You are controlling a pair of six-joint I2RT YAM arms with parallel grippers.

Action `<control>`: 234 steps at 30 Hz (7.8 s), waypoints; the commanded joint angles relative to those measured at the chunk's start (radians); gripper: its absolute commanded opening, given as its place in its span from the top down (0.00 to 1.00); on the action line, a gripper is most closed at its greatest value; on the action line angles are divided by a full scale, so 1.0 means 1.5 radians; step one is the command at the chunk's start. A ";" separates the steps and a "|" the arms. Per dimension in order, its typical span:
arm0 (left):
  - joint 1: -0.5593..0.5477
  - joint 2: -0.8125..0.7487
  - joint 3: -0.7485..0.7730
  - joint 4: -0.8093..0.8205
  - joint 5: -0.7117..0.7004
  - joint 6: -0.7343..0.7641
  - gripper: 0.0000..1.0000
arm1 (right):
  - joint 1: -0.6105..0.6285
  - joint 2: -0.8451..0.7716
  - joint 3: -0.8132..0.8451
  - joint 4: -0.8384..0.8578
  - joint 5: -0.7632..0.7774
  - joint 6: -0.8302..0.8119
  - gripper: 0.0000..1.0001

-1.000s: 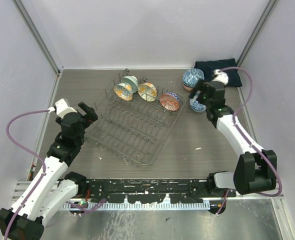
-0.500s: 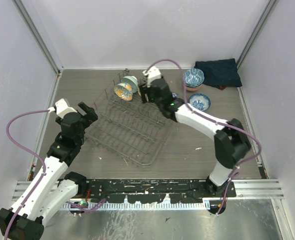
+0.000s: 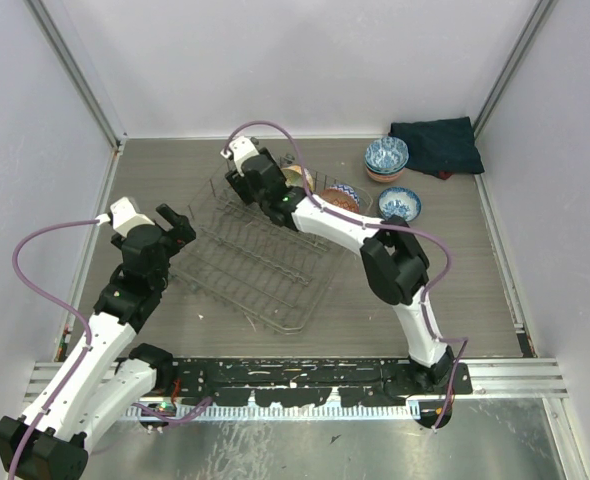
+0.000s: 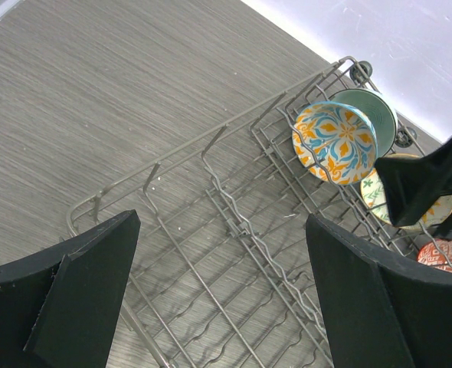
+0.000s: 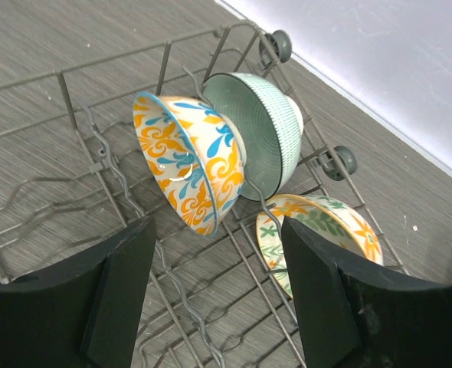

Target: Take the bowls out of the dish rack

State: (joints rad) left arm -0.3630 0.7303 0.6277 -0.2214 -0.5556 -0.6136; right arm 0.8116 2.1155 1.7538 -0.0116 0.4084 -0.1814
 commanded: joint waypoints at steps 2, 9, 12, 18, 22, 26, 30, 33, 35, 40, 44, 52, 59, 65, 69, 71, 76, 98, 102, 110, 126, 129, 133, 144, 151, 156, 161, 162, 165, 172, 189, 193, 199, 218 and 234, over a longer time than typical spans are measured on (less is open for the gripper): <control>-0.001 0.001 0.005 0.025 -0.004 0.004 0.02 | 0.002 0.027 0.062 0.006 0.021 -0.032 0.29; -0.001 0.005 0.005 0.026 -0.005 0.005 0.02 | 0.003 0.080 0.097 0.017 0.026 -0.046 0.31; -0.001 0.005 0.006 0.026 -0.004 0.005 0.02 | 0.005 0.096 0.105 0.035 0.043 -0.056 0.33; -0.002 0.006 0.006 0.026 -0.005 0.005 0.02 | 0.008 0.120 0.109 0.084 0.083 -0.075 0.39; -0.001 0.008 0.006 0.026 -0.004 0.005 0.02 | 0.008 0.137 0.123 0.097 0.090 -0.084 0.41; -0.001 0.009 0.006 0.027 -0.005 0.006 0.02 | 0.009 0.156 0.134 0.116 0.106 -0.096 0.44; -0.002 0.010 0.006 0.028 -0.005 0.007 0.02 | 0.011 0.167 0.134 0.146 0.120 -0.109 0.50; -0.002 0.011 0.006 0.028 -0.006 0.007 0.02 | 0.012 0.182 0.142 0.158 0.131 -0.118 0.53; -0.001 0.013 0.006 0.028 -0.007 0.007 0.02 | 0.014 0.187 0.146 0.165 0.135 -0.122 0.56; -0.001 0.014 0.007 0.029 -0.009 0.008 0.02 | 0.021 0.192 0.137 0.201 0.150 -0.139 0.70; -0.002 0.013 0.007 0.028 -0.009 0.008 0.02 | 0.030 0.193 0.128 0.229 0.172 -0.163 0.81; -0.001 0.015 0.006 0.030 -0.008 0.008 0.02 | 0.044 0.178 0.101 0.304 0.222 -0.217 0.99; -0.001 0.013 0.006 0.030 -0.009 0.008 0.02 | 0.047 0.135 0.055 0.375 0.259 -0.250 0.99; -0.002 0.013 0.005 0.029 -0.008 0.008 0.02 | 0.049 0.088 0.012 0.453 0.305 -0.291 0.99; -0.002 0.014 0.005 0.031 -0.010 0.008 0.02 | 0.051 0.057 -0.027 0.515 0.329 -0.321 0.99; -0.001 0.014 0.005 0.030 -0.012 0.009 0.02 | 0.053 0.035 -0.053 0.543 0.334 -0.331 0.99; -0.002 0.015 0.004 0.030 -0.013 0.009 0.02 | 0.057 -0.049 -0.123 0.566 0.331 -0.315 0.99; -0.001 0.014 0.003 0.032 -0.004 0.005 0.02 | -0.299 -0.528 -0.410 0.015 0.068 0.292 0.99; -0.001 0.013 0.002 0.032 -0.007 0.006 0.02 | -0.413 -0.560 -0.428 -0.077 -0.005 0.351 0.99; -0.002 0.026 0.004 0.034 -0.004 0.007 0.02 | -0.562 -0.515 -0.472 -0.102 -0.185 0.402 0.99; -0.001 0.021 0.003 0.035 -0.008 0.009 0.02 | -0.612 -0.401 -0.484 -0.058 -0.237 0.410 0.99; -0.002 0.020 0.002 0.034 -0.008 0.009 0.02 | -0.612 -0.388 -0.480 -0.056 -0.239 0.411 0.99; -0.001 0.020 0.003 0.034 -0.007 0.009 0.02 | -0.612 -0.365 -0.465 -0.059 -0.241 0.414 0.99; -0.002 0.019 0.003 0.033 -0.008 0.009 0.02 | -0.612 -0.324 -0.435 -0.067 -0.248 0.422 0.94; -0.001 0.018 0.003 0.033 -0.009 0.009 0.02 | -0.612 -0.310 -0.419 -0.074 -0.248 0.425 0.85; -0.001 0.018 0.003 0.033 -0.009 0.009 0.02 | -0.612 -0.306 -0.415 -0.075 -0.250 0.424 0.76; -0.001 0.018 0.003 0.034 -0.009 0.009 0.02 | -0.612 -0.305 -0.413 -0.079 -0.250 0.424 0.73; -0.002 0.018 0.003 0.033 -0.009 0.009 0.02 | -0.612 -0.308 -0.413 -0.079 -0.249 0.424 0.72; -0.001 0.018 0.003 0.034 -0.010 0.009 0.02 | -0.612 -0.319 -0.417 -0.083 -0.238 0.422 0.67; -0.002 0.018 0.003 0.033 -0.010 0.009 0.02 | -0.612 -0.376 -0.446 -0.079 -0.211 0.419 0.59; -0.001 0.021 0.003 0.034 -0.008 0.010 0.02 | -0.416 -0.513 -0.471 -0.007 -0.141 0.257 0.50; -0.002 0.022 0.003 0.034 -0.007 0.010 0.02 | -0.330 -0.483 -0.445 0.019 -0.142 0.200 0.49; -0.002 0.020 0.004 0.034 -0.005 0.010 0.02 | -0.240 -0.386 -0.376 0.013 -0.058 0.139 0.49; -0.002 0.031 0.004 0.037 -0.008 0.012 0.02 | -0.126 -0.217 -0.334 0.075 0.189 -0.052 0.48; -0.002 0.040 0.004 0.039 -0.009 0.014 0.02 | -0.125 -0.163 -0.337 0.113 0.279 -0.097 0.55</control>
State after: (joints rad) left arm -0.3630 0.7929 0.6277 -0.1993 -0.5564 -0.6029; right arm 0.6201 1.8694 1.2160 0.0963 0.7631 -0.3061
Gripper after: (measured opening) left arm 0.978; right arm 0.471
